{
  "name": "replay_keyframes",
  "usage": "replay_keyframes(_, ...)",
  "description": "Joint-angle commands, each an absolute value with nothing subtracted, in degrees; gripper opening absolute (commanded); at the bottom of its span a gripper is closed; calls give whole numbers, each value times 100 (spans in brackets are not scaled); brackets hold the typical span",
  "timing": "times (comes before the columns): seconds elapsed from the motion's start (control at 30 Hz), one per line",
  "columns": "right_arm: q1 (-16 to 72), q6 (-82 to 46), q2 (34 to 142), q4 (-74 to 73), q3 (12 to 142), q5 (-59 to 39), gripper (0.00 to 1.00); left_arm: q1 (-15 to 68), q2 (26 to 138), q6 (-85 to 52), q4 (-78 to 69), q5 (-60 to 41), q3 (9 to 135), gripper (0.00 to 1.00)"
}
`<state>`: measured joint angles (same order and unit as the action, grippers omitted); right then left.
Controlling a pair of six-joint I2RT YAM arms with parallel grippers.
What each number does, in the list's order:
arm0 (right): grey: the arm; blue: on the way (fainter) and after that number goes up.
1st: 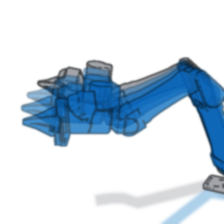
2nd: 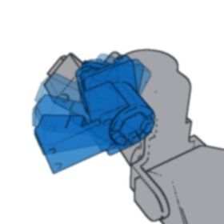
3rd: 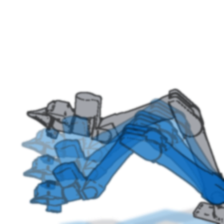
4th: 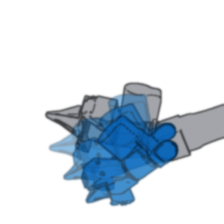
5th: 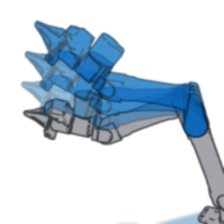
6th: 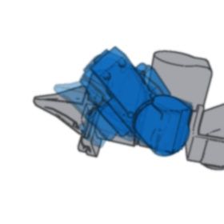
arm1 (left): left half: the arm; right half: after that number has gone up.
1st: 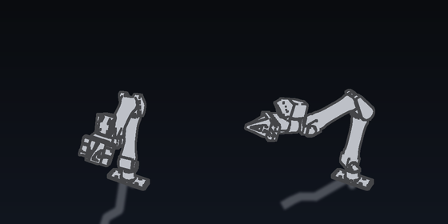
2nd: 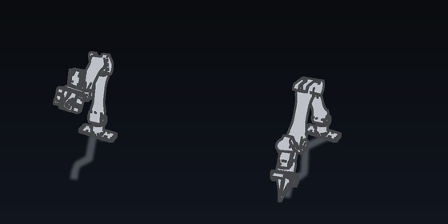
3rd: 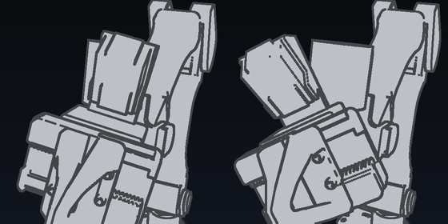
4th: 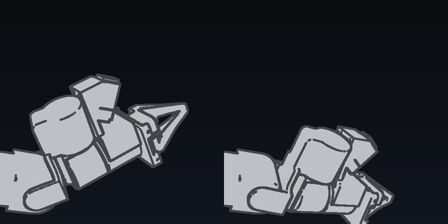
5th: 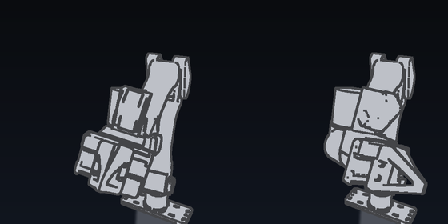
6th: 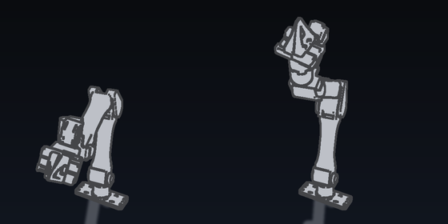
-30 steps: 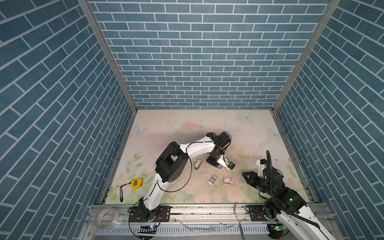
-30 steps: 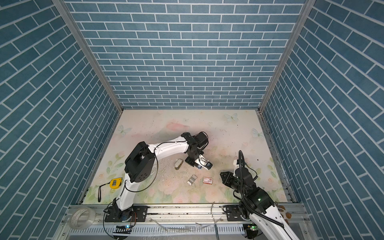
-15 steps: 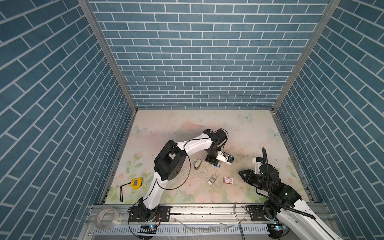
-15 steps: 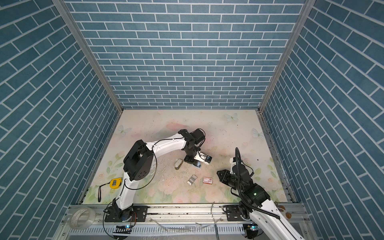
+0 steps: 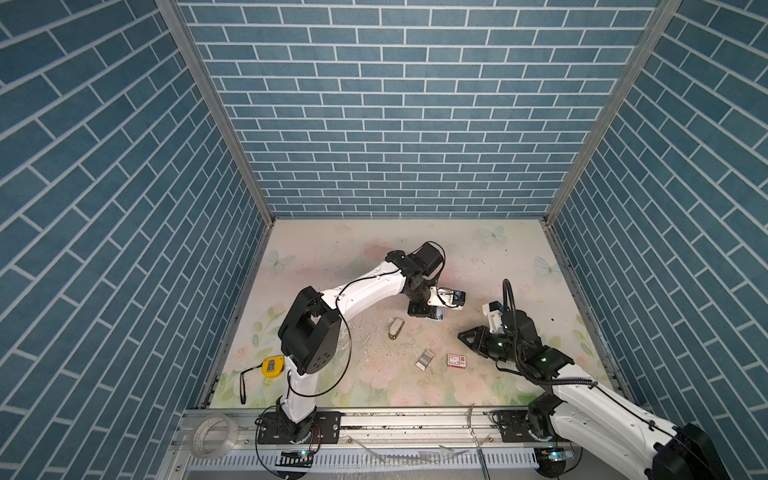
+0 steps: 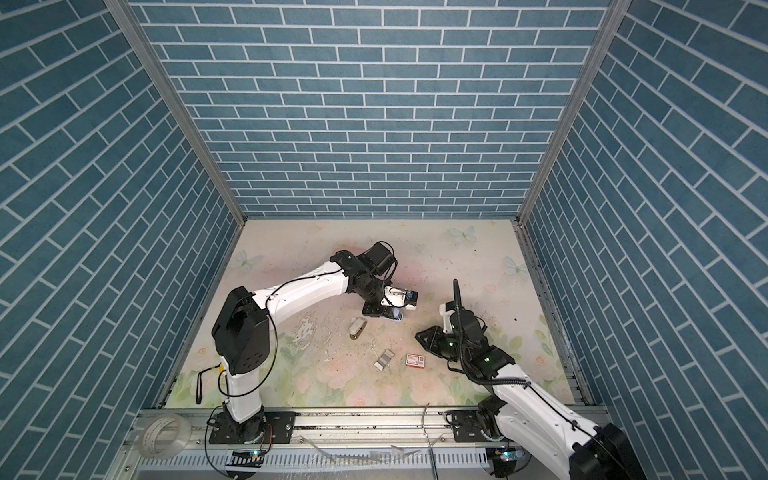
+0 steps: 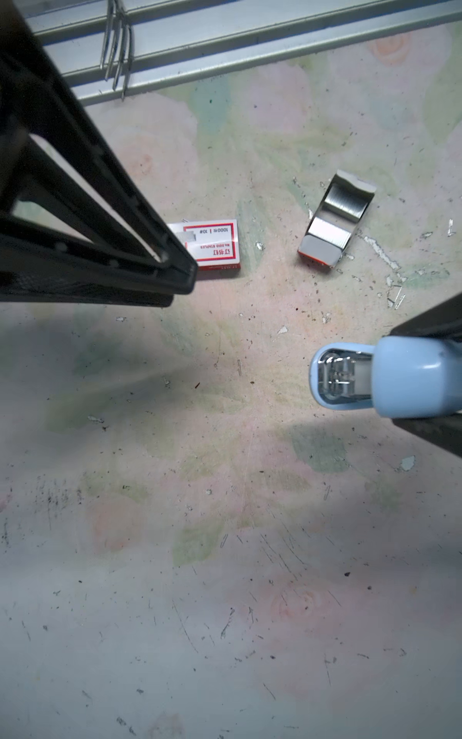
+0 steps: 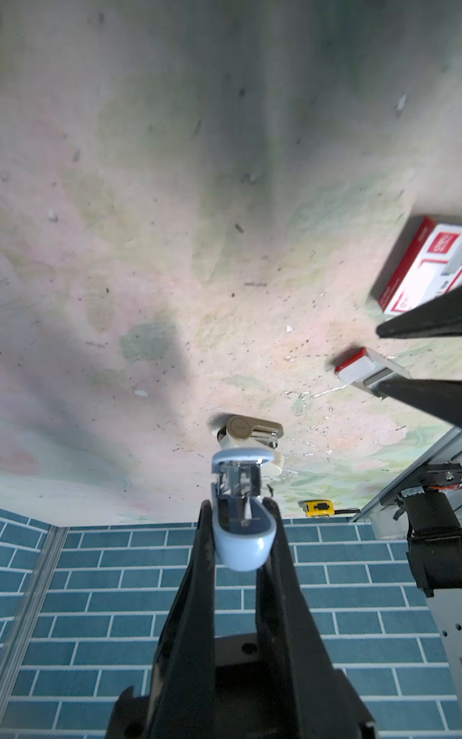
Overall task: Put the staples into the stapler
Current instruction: 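Lift the stapler with the left gripper while the right gripper reaches toward it, then grasp the stapler's top arm with the right gripper while left holds the base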
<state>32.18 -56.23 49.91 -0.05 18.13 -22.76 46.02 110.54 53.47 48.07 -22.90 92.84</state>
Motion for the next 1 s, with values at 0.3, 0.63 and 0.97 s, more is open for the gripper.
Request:
replay_keyframes(0.3,3012,-5200,6318,-978,2765,-3209,20,4597,10658,4790,4550,-2477,8843,6)
replay_keyframes(0.63,3014,-5186,6741,-1219,2822,-3305,18,4597,10489,4612,4487,-2655,8772,6)
replay_keyframes(0.97,2997,-5182,6676,-1223,2708,-3259,18,4597,10477,4462,4438,-2841,8876,6)
